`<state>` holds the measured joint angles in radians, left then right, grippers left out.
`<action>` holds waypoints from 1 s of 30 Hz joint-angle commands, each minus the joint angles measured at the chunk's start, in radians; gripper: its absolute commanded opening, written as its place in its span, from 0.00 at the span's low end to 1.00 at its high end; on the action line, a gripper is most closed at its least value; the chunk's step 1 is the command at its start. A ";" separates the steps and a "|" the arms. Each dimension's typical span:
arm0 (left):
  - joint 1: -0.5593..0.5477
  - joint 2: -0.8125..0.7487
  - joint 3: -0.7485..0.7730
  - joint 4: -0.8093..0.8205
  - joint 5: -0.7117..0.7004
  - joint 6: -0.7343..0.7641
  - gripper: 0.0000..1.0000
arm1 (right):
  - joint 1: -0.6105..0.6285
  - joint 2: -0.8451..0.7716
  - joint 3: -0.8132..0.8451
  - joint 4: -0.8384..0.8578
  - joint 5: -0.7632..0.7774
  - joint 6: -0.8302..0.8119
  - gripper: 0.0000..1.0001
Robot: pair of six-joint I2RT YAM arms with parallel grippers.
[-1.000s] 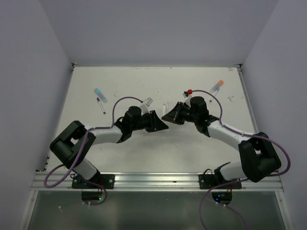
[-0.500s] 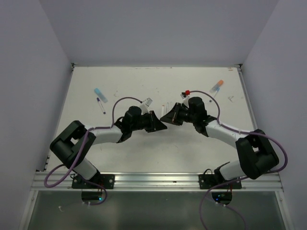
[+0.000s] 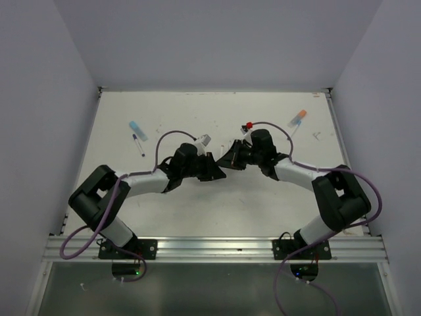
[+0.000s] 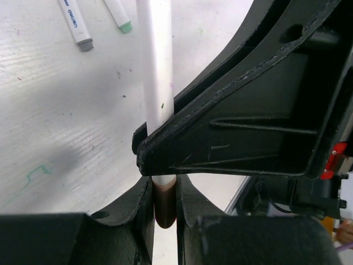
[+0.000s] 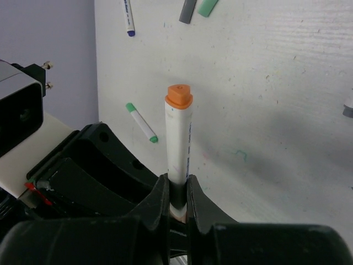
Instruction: Open the pen caps
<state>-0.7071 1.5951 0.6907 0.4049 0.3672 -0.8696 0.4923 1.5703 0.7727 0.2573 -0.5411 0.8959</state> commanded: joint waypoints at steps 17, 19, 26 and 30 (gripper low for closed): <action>-0.226 -0.213 0.069 -0.290 -0.902 0.370 0.00 | 0.127 0.066 0.314 -0.385 0.338 -0.287 0.00; -0.209 -0.295 -0.001 -0.224 -0.774 0.343 0.00 | 0.108 0.062 0.275 -0.263 0.241 -0.295 0.00; -0.063 -0.533 -0.154 0.064 -0.104 0.244 0.00 | -0.011 0.131 0.119 0.368 -0.282 -0.026 0.00; -0.040 -0.584 -0.160 0.149 0.044 0.195 0.00 | -0.027 0.160 0.096 0.522 -0.321 0.037 0.00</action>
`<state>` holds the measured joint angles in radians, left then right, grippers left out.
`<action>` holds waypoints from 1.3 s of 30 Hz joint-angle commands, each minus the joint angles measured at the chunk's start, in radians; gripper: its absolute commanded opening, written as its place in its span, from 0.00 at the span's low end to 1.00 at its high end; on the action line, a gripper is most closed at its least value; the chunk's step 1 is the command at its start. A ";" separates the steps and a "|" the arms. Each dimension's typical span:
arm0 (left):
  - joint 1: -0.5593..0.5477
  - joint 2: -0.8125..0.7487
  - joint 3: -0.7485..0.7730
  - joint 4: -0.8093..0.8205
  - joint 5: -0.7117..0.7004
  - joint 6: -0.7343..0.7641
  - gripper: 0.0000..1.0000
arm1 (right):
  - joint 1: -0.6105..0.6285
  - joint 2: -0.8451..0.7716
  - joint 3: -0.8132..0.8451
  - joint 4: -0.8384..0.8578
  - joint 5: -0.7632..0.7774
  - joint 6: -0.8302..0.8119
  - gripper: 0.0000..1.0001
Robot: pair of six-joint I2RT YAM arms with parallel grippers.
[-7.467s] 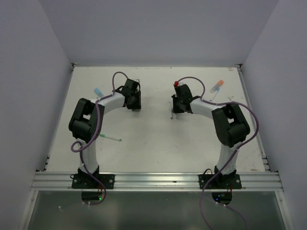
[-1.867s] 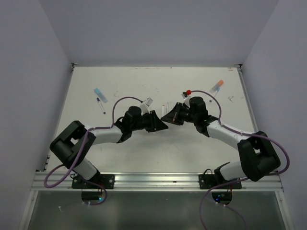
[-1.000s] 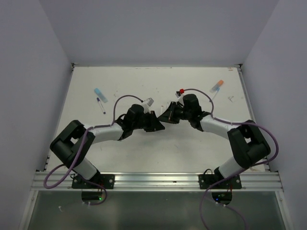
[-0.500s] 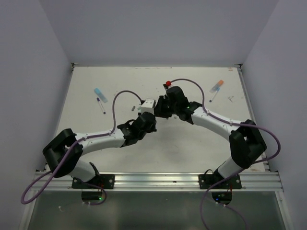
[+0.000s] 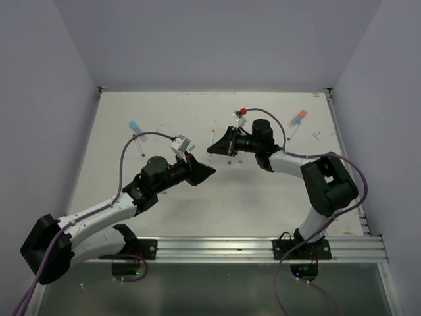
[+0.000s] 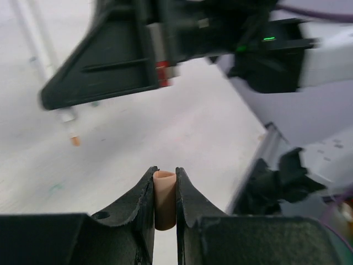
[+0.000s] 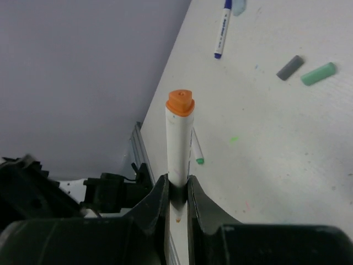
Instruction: Open the pen caps
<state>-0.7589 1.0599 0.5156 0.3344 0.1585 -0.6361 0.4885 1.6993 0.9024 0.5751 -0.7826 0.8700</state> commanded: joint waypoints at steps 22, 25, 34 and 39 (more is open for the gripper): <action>0.056 0.486 0.601 -0.586 -0.500 0.259 0.00 | -0.137 0.077 0.385 -1.161 0.721 -0.537 0.00; 0.059 0.596 0.688 -0.613 -0.528 0.303 0.00 | -0.156 0.129 0.414 -1.201 0.718 -0.591 0.00; 0.073 0.828 0.811 -0.658 -0.567 0.348 0.00 | -0.160 0.195 0.446 -1.189 0.706 -0.629 0.00; 0.079 0.853 0.808 -0.637 -0.580 0.366 0.00 | -0.160 0.244 0.475 -1.176 0.680 -0.621 0.00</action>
<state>-0.6918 1.9179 1.2816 -0.3103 -0.3782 -0.3027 0.3271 1.9240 1.3357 -0.6109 -0.0757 0.2672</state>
